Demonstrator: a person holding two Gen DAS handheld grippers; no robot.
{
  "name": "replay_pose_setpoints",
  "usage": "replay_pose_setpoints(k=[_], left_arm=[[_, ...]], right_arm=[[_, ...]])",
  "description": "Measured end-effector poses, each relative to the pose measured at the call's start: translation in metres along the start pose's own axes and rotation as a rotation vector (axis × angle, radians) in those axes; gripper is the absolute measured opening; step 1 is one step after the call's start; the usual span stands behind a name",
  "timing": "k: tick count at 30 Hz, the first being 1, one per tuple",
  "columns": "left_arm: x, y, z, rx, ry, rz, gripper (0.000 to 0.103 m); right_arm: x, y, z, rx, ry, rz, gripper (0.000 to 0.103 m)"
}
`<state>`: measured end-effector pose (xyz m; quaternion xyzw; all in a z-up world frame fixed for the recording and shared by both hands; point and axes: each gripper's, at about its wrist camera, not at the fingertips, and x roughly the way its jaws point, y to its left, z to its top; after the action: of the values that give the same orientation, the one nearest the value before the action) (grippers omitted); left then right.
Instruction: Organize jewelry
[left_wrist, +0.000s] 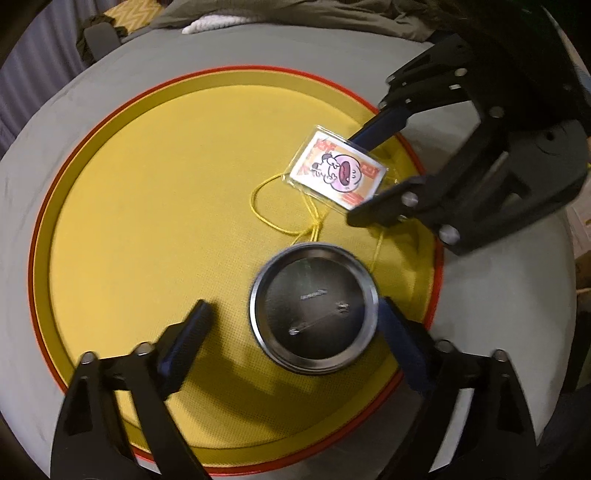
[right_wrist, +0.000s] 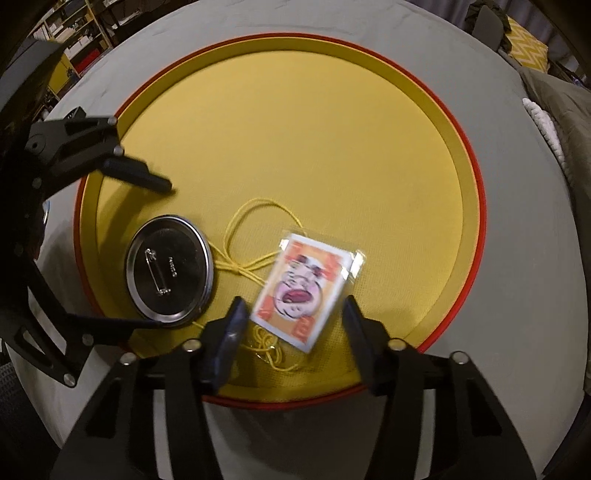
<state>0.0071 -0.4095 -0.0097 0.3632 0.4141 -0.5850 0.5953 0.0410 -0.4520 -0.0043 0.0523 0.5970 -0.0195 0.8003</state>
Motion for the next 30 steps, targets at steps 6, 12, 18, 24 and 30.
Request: replay_pose_setpoints(k=[6, 12, 18, 24, 30], left_arm=[[-0.014, 0.009, -0.003, -0.010, -0.001, -0.008, 0.071], [-0.013, 0.004, 0.005, -0.009, -0.004, -0.045, 0.081], [-0.017, 0.005, 0.011, -0.015, -0.027, -0.032, 0.074], [-0.033, 0.027, 0.005, -0.025, -0.029, -0.001, 0.050], [-0.038, 0.029, 0.007, -0.007, -0.019, -0.012, 0.059]], right_arm=[[0.000, 0.003, 0.000, 0.005, 0.000, 0.000, 0.046], [0.000, 0.003, 0.005, 0.005, 0.003, 0.003, 0.046], [-0.001, -0.006, 0.004, 0.018, -0.007, 0.001, 0.041], [-0.005, -0.010, 0.001, 0.037, -0.025, 0.014, 0.037], [-0.005, -0.012, -0.004, 0.046, -0.030, 0.016, 0.037]])
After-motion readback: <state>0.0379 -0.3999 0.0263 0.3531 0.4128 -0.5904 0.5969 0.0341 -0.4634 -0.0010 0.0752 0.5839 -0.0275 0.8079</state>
